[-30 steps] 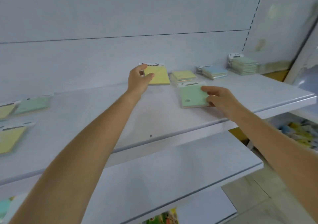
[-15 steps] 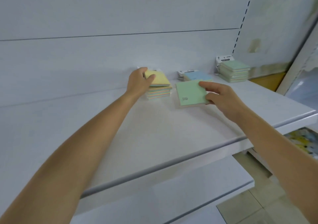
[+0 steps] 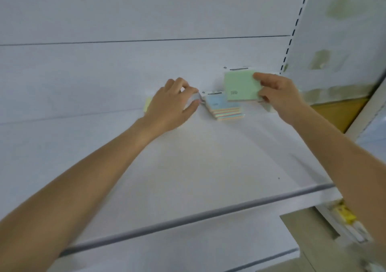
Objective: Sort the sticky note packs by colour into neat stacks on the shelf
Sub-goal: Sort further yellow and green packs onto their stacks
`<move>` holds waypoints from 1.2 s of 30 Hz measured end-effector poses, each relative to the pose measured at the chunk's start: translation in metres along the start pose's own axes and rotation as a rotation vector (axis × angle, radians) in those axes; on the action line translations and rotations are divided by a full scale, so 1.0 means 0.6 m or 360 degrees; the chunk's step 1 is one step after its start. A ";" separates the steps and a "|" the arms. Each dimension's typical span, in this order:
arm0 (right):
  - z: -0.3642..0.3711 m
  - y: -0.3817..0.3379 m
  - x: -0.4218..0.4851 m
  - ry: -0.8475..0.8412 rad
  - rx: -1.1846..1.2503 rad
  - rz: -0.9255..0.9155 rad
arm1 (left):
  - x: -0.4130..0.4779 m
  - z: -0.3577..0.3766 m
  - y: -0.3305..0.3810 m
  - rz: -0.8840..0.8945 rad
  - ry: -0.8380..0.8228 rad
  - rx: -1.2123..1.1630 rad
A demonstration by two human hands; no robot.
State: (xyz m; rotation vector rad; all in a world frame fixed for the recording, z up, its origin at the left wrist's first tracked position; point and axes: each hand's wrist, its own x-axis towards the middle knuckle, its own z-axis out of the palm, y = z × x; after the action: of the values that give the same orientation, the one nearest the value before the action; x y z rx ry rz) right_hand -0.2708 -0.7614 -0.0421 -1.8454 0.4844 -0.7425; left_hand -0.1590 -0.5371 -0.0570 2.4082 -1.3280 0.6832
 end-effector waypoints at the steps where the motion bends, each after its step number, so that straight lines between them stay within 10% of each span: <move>1: -0.018 0.006 0.013 0.0035 -0.0036 -0.0026 | 0.009 0.007 0.030 0.0094 -0.0026 -0.0004; 15: -0.149 0.075 0.096 0.0193 -0.0363 -0.0002 | 0.086 0.142 0.284 0.0191 -0.0940 -0.0259; 36: -0.106 0.133 0.086 -0.0026 -0.1219 -0.0663 | 0.085 0.135 0.268 0.0033 -0.0862 -0.0222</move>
State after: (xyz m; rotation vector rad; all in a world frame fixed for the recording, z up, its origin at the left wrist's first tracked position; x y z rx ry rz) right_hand -0.2761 -0.8671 -0.0853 -2.7212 0.4036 -0.8880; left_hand -0.2519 -0.6959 -0.0914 2.5600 -1.5299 -0.0773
